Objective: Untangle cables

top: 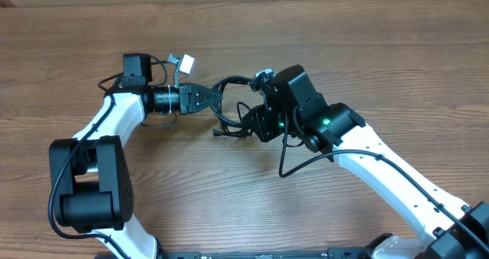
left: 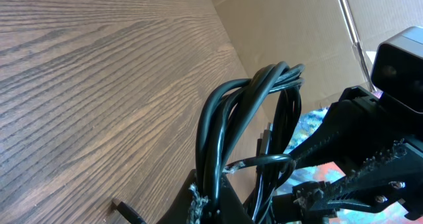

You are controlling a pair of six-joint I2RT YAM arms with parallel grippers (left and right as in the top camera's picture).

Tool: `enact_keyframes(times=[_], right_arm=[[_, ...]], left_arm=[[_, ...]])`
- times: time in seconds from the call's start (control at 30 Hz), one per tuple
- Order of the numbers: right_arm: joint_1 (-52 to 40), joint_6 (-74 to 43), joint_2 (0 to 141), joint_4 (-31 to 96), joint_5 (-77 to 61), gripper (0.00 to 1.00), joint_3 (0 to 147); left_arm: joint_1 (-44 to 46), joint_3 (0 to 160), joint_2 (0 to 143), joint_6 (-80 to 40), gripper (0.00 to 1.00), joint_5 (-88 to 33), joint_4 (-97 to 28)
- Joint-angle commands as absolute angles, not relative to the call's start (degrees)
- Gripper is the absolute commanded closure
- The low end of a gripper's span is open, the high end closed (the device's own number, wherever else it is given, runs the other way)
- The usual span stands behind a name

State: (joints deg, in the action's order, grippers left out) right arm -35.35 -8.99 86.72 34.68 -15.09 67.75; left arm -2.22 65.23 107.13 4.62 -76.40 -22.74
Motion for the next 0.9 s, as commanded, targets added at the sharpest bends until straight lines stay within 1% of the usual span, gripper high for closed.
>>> enact_keyframes(times=[0.0, 0.3, 0.33, 0.4, 0.47, 0.73, 0.87], right_arm=[[-36.1, -8.6, 86.9, 34.0, -15.7, 0.72, 68.2], [-36.4, -9.1, 90.3, 33.1, -16.6, 0.73, 68.2], [-36.4, -9.1, 90.5, 33.0, -17.4, 0.76, 68.2], [-36.4, -9.1, 90.6, 32.9, -17.9, 0.88, 68.2], [-36.4, -9.1, 90.4, 32.7, -17.9, 0.96, 68.3], [-36.3, -11.4, 87.3, 33.9, -18.1, 0.96, 68.6], [-36.3, -12.4, 85.3, 39.9, -18.1, 0.96, 71.7]], left_arm=[[-2.2, 65.7, 106.6, 3.6, 0.96, -78.2, -22.6], [-2.2, 65.7, 106.6, 3.7, 0.96, -82.1, -22.4], [-2.2, 65.7, 106.6, 3.7, 0.96, -82.1, -22.4], [-2.2, 65.7, 106.6, 3.7, 0.96, -82.0, -22.2], [-2.2, 65.7, 106.6, 3.7, 0.96, -80.4, -22.2], [-2.2, 65.7, 106.6, 3.9, 0.96, -71.3, -22.2], [-2.2, 65.7, 106.6, 4.8, 0.96, -69.6, -22.2]])
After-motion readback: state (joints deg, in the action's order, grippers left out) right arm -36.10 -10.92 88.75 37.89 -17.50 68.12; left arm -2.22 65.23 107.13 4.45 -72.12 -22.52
